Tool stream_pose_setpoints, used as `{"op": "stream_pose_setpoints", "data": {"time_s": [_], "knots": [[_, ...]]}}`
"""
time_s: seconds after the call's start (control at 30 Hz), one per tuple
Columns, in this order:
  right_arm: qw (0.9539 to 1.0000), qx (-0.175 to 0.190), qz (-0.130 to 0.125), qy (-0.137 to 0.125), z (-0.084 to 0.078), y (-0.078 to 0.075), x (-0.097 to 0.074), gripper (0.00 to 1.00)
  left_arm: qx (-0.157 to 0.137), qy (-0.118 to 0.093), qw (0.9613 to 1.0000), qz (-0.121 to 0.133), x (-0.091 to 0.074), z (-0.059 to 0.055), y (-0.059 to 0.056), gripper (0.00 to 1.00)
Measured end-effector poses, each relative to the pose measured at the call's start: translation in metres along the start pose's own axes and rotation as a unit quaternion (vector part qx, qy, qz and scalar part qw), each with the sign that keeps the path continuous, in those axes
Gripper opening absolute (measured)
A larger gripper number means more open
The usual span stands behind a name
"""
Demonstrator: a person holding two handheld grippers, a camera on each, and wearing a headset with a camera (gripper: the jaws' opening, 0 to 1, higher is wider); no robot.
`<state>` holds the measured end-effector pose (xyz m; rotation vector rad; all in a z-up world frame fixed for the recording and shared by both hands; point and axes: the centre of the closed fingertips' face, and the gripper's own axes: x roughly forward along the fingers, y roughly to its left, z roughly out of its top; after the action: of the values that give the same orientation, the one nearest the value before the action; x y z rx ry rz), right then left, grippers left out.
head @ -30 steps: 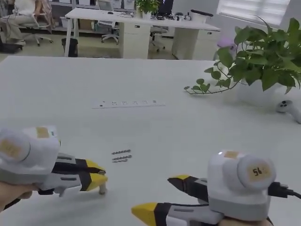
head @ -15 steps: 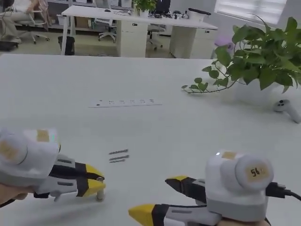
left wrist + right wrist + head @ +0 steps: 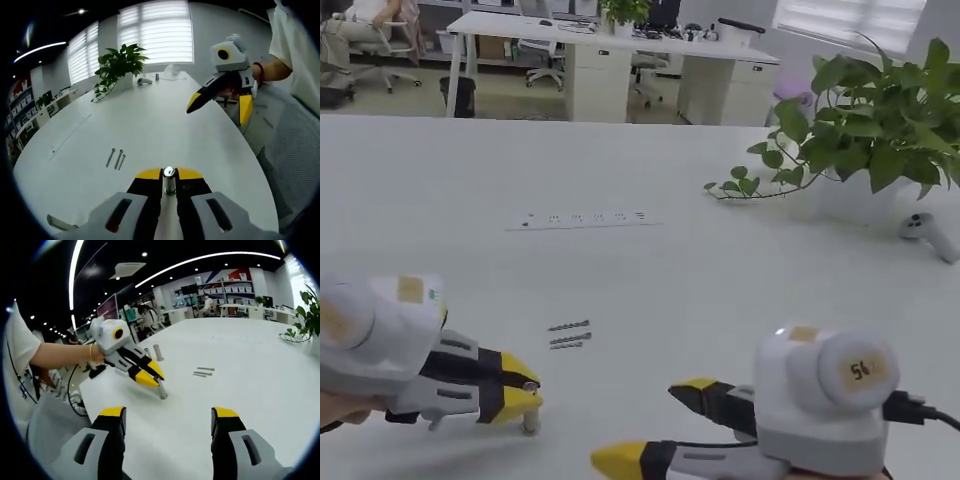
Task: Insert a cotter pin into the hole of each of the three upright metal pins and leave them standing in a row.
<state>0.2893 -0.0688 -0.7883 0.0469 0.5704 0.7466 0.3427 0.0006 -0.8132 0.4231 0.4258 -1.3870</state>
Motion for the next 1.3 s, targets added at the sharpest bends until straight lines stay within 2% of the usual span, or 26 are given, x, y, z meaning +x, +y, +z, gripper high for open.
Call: {"op": "stream_pose_setpoints", "data": {"time_s": [0.03,0.17,0.43,0.5,0.57,0.63,0.7,0.73,0.77,0.83,0.87,0.9,0.97,1.0,1.07,1.1,1.17,1.23,1.27,1.3], "knots": [[1.0,0.0,0.0,0.002,-0.001,0.0,0.0,0.7,0.006,0.01,0.9999,0.001,0.001,-0.002,0.0,0.09],[1.0,-0.002,0.001,0.005,-0.002,0.0,-0.001,0.7,0.001,0.011,0.9999,-0.001,0.002,-0.002,-0.002,0.15],[1.0,-0.008,0.004,-0.001,0.003,0.0,-0.003,0.69,-0.037,-0.009,0.9979,0.052,-0.005,0.004,0.005,0.29],[0.9999,-0.011,0.005,-0.001,0.004,0.001,-0.004,0.69,-0.069,-0.022,0.9947,0.073,-0.009,0.005,0.005,0.32],[0.9999,-0.015,0.007,-0.002,0.005,0.002,-0.004,0.69,-0.084,-0.03,0.992,0.09,-0.013,0.005,0.004,0.34],[0.9998,-0.018,0.009,-0.003,0.006,0.002,-0.005,0.68,-0.091,-0.03,0.99,0.103,-0.016,0.004,0.0,0.35],[0.9997,-0.023,0.01,-0.006,0.009,0.003,-0.005,0.67,-0.102,-0.029,0.9855,0.132,-0.02,0.002,0.001,0.37],[0.9996,-0.026,0.011,-0.007,0.01,0.003,-0.005,0.66,-0.104,-0.034,0.9845,0.136,-0.021,0.003,-0.001,0.38],[0.9995,-0.029,0.013,-0.008,0.012,0.003,-0.005,0.64,-0.112,-0.04,0.9802,0.158,-0.024,0.004,0.001,0.38],[0.9994,-0.032,0.014,-0.008,0.014,0.003,-0.005,0.63,-0.124,-0.032,0.9748,0.183,-0.026,0.0,0.0,0.37],[0.9993,-0.034,0.014,-0.009,0.015,0.003,-0.005,0.63,-0.129,-0.03,0.9707,0.201,-0.028,-0.001,0.002,0.36],[0.9992,-0.036,0.015,-0.011,0.017,0.003,-0.005,0.63,-0.127,-0.037,0.9707,0.201,-0.027,0.002,0.0,0.35],[0.9991,-0.037,0.015,-0.015,0.019,0.003,-0.006,0.62,-0.145,-0.04,0.9636,0.221,-0.029,-0.001,0.005,0.35],[0.9991,-0.036,0.014,-0.018,0.02,0.003,-0.006,0.62,-0.155,-0.041,0.961,0.226,-0.029,0.0,0.004,0.34],[0.9989,-0.037,0.017,-0.021,0.022,0.002,-0.006,0.61,-0.17,-0.047,0.9519,0.25,-0.031,0.001,0.006,0.33],[0.9988,-0.04,0.021,-0.021,0.023,0.001,-0.005,0.6,-0.166,-0.056,0.9522,0.25,-0.031,0.005,0.004,0.33],[0.9986,-0.044,0.023,-0.018,0.024,-0.001,-0.004,0.59,-0.172,-0.055,0.948,0.262,-0.031,0.008,0.0,0.33],[0.998,-0.056,0.024,-0.016,0.026,-0.005,-0.003,0.58,-0.181,-0.055,0.9414,0.279,-0.033,0.009,-0.001,0.33],[0.9977,-0.061,0.025,-0.016,0.028,-0.007,-0.002,0.56,-0.186,-0.057,0.9357,0.294,-0.036,0.009,-0.001,0.33],[0.9975,-0.064,0.026,-0.015,0.029,-0.009,-0.001,0.54,-0.187,-0.057,0.9346,0.297,-0.036,0.009,-0.002,0.33]]}}
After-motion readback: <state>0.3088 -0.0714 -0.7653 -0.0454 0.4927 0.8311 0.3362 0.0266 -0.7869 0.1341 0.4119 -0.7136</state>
